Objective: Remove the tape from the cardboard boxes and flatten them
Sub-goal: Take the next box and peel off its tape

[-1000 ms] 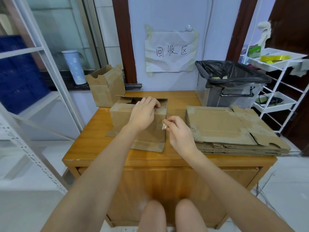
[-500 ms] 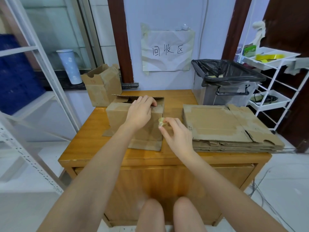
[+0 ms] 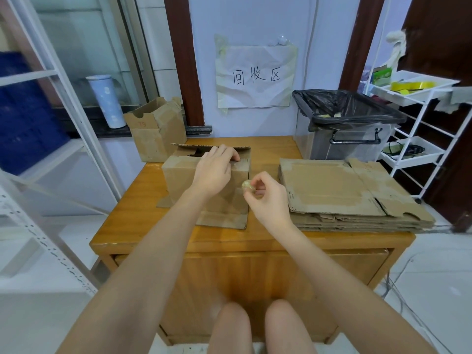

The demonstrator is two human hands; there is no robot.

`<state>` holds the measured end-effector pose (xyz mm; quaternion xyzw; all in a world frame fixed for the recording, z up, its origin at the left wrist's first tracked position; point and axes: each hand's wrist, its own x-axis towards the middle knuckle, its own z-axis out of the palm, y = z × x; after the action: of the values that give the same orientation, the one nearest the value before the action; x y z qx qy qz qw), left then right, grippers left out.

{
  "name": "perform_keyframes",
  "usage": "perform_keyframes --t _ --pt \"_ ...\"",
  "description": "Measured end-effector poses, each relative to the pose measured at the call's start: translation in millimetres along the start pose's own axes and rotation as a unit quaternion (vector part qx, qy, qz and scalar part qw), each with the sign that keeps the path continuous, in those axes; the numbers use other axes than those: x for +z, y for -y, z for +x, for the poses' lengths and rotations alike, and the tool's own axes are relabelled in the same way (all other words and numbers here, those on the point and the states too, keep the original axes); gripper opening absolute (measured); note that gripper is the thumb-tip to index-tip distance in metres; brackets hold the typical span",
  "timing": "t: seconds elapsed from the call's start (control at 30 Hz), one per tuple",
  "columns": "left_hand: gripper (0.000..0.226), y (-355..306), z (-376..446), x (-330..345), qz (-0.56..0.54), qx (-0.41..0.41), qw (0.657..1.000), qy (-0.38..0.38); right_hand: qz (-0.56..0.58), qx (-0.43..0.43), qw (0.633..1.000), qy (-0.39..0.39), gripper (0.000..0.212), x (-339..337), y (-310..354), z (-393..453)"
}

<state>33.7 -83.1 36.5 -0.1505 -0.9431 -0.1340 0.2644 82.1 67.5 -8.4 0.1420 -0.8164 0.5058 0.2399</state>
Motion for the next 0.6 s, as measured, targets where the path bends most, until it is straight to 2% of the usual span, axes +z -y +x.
perform_keyframes --t 0.13,0.3,0.37,0.47,0.6 --pt "0.03 0.6 -0.3 -0.2 -0.003 -0.002 1.0 -0.005 0.004 0.034 0.999 0.006 0.017 -2.9 -0.4 1.5" --pt "0.03 -0.3 -0.7 -0.7 -0.005 -0.001 1.0 -0.001 -0.076 -0.028 0.997 -0.004 0.022 -0.9 -4.0 -3.5" --pt "0.03 0.9 -0.2 -1.0 -0.004 -0.003 1.0 -0.001 -0.102 -0.028 0.994 0.0 0.025 -1.1 -4.1 -4.2" --pt "0.031 0.5 0.0 -0.3 -0.001 -0.007 1.0 0.0 -0.061 0.005 0.998 0.01 0.032 -0.1 -1.0 -7.4" --pt "0.031 -1.5 0.9 0.5 0.003 -0.006 1.0 0.002 -0.063 -0.003 0.998 0.002 0.026 0.5 -2.4 -7.9"
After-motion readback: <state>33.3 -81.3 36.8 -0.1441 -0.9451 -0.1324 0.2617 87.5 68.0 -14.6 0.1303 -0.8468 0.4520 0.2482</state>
